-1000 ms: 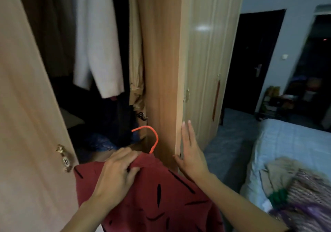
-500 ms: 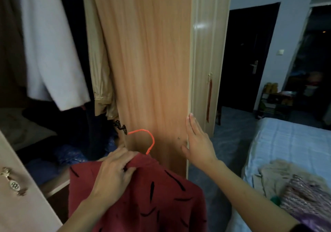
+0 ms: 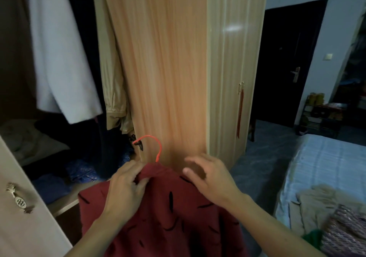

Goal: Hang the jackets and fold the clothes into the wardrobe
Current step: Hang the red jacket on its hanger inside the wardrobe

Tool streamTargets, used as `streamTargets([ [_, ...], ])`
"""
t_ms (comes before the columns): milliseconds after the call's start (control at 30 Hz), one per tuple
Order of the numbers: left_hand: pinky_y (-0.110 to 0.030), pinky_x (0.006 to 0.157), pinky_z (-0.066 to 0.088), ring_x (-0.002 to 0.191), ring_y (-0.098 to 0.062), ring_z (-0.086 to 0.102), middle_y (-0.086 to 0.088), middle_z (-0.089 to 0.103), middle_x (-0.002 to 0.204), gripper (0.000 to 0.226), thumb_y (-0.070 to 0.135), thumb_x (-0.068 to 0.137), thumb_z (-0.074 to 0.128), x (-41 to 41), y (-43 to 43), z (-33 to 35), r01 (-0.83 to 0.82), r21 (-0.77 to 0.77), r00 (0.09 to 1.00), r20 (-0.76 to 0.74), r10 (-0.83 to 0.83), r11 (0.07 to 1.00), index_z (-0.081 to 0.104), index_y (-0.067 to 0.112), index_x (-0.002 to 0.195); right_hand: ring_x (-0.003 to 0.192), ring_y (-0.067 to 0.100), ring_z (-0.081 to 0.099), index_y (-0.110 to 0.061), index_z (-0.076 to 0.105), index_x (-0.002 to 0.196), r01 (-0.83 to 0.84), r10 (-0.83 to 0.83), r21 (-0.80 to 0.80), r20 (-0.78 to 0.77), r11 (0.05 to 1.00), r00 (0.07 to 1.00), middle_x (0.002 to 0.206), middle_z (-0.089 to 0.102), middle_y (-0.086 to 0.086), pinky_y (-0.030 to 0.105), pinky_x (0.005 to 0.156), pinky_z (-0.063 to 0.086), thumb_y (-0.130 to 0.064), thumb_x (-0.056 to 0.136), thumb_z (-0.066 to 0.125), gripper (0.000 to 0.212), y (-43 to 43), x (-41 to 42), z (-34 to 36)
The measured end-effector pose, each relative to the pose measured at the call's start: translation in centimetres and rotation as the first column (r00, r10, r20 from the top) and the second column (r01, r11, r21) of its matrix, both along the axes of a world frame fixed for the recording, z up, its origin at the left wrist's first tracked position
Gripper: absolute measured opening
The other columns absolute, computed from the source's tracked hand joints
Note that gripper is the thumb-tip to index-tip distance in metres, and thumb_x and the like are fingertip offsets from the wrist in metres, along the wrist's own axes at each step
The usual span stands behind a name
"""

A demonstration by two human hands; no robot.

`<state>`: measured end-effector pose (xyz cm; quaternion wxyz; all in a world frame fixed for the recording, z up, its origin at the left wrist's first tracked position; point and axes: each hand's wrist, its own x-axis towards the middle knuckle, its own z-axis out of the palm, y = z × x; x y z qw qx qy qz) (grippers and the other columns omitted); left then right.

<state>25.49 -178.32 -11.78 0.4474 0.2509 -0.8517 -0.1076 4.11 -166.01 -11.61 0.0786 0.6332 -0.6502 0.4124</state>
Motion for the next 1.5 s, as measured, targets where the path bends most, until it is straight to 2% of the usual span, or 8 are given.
streamTargets([
  [100,-0.017,0.068,0.040,0.072,-0.005,0.054,0.018,0.054,0.078,0.019,0.015,0.074,0.065,0.9,0.0,0.5,-0.060,0.011,0.998,-0.032,0.060,0.998,0.069,0.024,0.091,0.082,0.005,0.060,-0.027,0.067,0.102,-0.055,0.056,0.104,-0.010,0.993,0.998,0.090,0.065,-0.011,0.032,0.074,0.051,-0.053,0.093,0.053,0.031,-0.8,2.4,-0.6],
  [367,-0.020,0.081,0.048,0.087,0.002,0.063,0.018,0.067,0.092,0.036,0.017,0.073,0.083,5.8,-0.6,2.6,-0.125,0.126,0.990,-0.057,0.133,0.984,0.066,0.027,0.102,0.069,0.009,0.057,-0.015,0.070,0.085,-0.181,0.189,-0.068,0.129,0.981,0.973,0.074,0.057,-0.006,0.033,0.064,0.047,-0.027,0.094,0.064,0.016,-4.4,7.2,0.4],
  [600,-0.020,0.088,0.045,0.098,-0.002,0.061,0.016,0.064,0.104,0.040,0.034,0.079,0.076,11.1,-2.2,4.5,-0.120,0.068,0.991,-0.043,0.123,0.990,0.058,0.027,0.113,0.070,0.002,0.061,-0.015,0.074,0.083,-0.157,0.185,-0.192,0.138,0.969,0.973,0.074,0.062,-0.012,0.011,0.064,0.040,-0.016,0.088,0.073,0.005,-7.6,11.5,2.9],
  [833,-0.029,0.092,0.040,0.104,-0.017,0.056,0.003,0.064,0.113,0.053,0.053,0.099,0.029,18.0,-6.0,7.0,-0.259,-0.019,0.962,0.089,0.260,0.966,0.060,0.018,0.125,0.069,0.005,0.065,-0.016,0.077,0.082,-0.157,0.213,-0.245,0.222,0.957,0.951,0.074,0.067,-0.014,0.018,0.057,0.047,-0.011,0.084,0.075,0.006,-9.8,15.5,3.3],
  [933,-0.043,0.092,0.045,0.103,-0.029,0.056,-0.005,0.062,0.113,0.051,0.048,0.097,0.030,21.2,-10.1,9.3,-0.395,-0.157,0.894,0.162,0.418,0.905,0.066,0.016,0.112,0.069,0.006,0.066,-0.017,0.077,0.083,-0.167,0.227,-0.248,0.239,0.954,0.944,0.075,0.068,-0.012,0.022,0.059,0.049,-0.012,0.085,0.074,0.007,-10.4,16.6,3.1],
  [1067,-0.048,0.091,0.048,0.119,-0.035,0.048,-0.007,0.041,0.147,0.040,0.036,0.097,0.045,24.0,-14.2,11.7,-0.514,-0.344,0.652,0.439,0.618,0.786,0.054,0.014,0.129,0.071,0.004,0.067,-0.018,0.078,0.086,-0.171,0.231,-0.242,0.247,0.955,0.941,0.077,0.069,-0.014,0.022,0.058,0.051,-0.013,0.085,0.074,0.006,-10.9,17.7,3.0],
  [1233,-0.046,0.097,0.047,0.132,-0.032,0.043,-0.004,0.023,0.161,0.051,0.041,0.099,0.044,24.1,-17.8,12.8,-0.541,-0.363,0.555,0.524,0.647,0.758,0.037,0.018,0.144,0.066,0.005,0.065,-0.019,0.078,0.084,-0.151,0.211,-0.243,0.243,0.958,0.947,0.075,0.068,-0.014,0.016,0.052,0.046,-0.012,0.083,0.075,0.007,-11.5,18.5,3.4],
  [1500,-0.040,0.087,0.045,0.118,-0.026,0.048,-0.002,0.048,0.126,0.043,0.049,0.092,0.048,23.5,-19.0,12.7,-0.503,-0.568,0.308,0.586,0.749,0.651,0.055,0.019,0.122,0.067,0.005,0.065,-0.020,0.077,0.080,-0.122,0.167,-0.230,0.189,0.965,0.968,0.075,0.068,-0.015,0.024,0.057,0.050,-0.015,0.084,0.076,0.007,-12.0,19.0,4.7],
])
